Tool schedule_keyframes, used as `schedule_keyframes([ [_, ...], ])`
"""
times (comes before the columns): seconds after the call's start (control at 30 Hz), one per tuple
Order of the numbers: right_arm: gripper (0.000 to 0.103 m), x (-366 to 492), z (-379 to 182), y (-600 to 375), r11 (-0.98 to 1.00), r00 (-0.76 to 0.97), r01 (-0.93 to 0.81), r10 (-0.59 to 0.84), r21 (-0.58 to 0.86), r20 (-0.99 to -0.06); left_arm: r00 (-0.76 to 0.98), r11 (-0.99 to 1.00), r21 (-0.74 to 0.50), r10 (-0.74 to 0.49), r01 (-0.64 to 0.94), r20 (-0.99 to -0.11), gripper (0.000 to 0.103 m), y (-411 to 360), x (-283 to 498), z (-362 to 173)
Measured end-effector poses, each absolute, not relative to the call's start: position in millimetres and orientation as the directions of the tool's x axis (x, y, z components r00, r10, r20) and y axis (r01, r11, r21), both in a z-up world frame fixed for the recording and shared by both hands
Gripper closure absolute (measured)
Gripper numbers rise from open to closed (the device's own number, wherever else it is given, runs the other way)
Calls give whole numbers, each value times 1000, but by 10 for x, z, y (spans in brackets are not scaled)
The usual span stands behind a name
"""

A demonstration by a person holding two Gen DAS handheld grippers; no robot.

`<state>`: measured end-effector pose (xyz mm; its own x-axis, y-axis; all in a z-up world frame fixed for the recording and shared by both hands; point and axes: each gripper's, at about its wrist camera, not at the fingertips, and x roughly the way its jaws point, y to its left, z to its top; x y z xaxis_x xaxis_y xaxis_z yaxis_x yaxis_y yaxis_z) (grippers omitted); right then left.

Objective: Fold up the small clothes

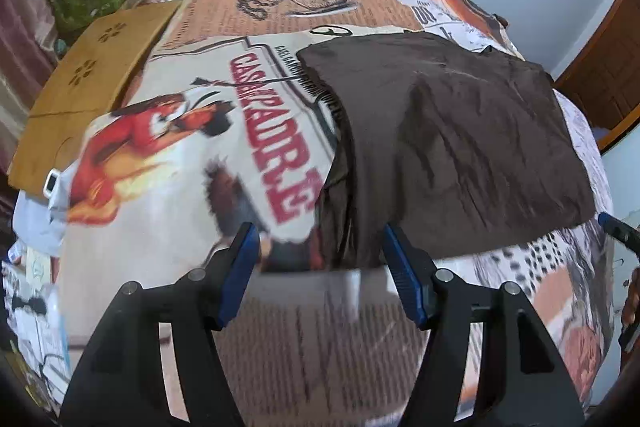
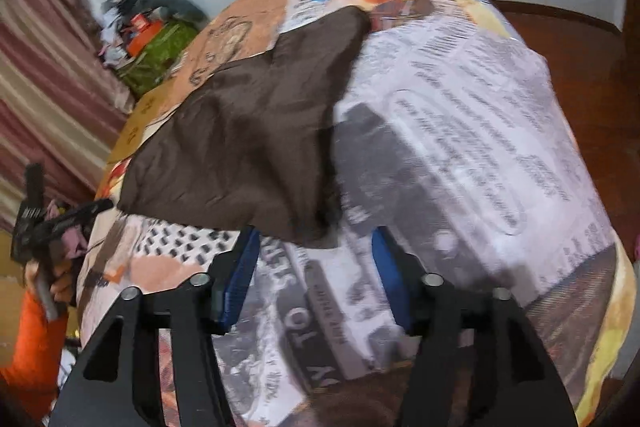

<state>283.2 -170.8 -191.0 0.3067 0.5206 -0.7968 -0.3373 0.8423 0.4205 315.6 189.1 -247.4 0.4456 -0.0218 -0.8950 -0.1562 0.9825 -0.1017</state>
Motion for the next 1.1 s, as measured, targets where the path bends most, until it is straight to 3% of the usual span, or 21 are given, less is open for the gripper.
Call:
schedule_keyframes([
  [0.17, 47, 2903, -2096, -1436, 815, 220, -352, 551, 461, -805, 426, 984, -112, -42, -140, -904, 40, 1883, 3507, -2655],
  [0.23, 47, 2905, -2130, -1364, 812, 214, -361, 551, 459, -807, 433, 984, -122, -54, -130, -900, 46, 1892, 3598, -2677],
  [0.27, 47, 2913, -2142, -1335, 807, 205, -366, 556, 464, -806, 441, 985, -124, -61, -116, -895, 63, 1884, 3629, -2668],
  [0.3, 47, 2911, -2160, -1310, 802, 198, -368, 562, 470, -803, 446, 986, -135, -80, -94, -892, 89, 1864, 3649, -2652],
  [0.33, 47, 2924, -2169, -1283, 799, 194, -369, 565, 474, -802, 446, 986, -141, -88, -88, -891, 92, 1849, 3660, -2641],
  [0.8, 47, 2810, -2038, -1487, 820, 250, -356, 545, 447, -801, 363, 977, -156, -93, -149, -927, 96, 1457, 2873, -2535],
  [0.97, 47, 2719, -1954, -1527, 811, 270, -354, 565, 465, -780, 370, 957, -232, -154, -175, -916, 96, 1122, 2626, -2456],
  [1.1, 47, 2668, -1928, -1508, 800, 268, -358, 582, 482, -768, 398, 973, -184, -115, -139, -910, 93, 888, 2509, -2334],
])
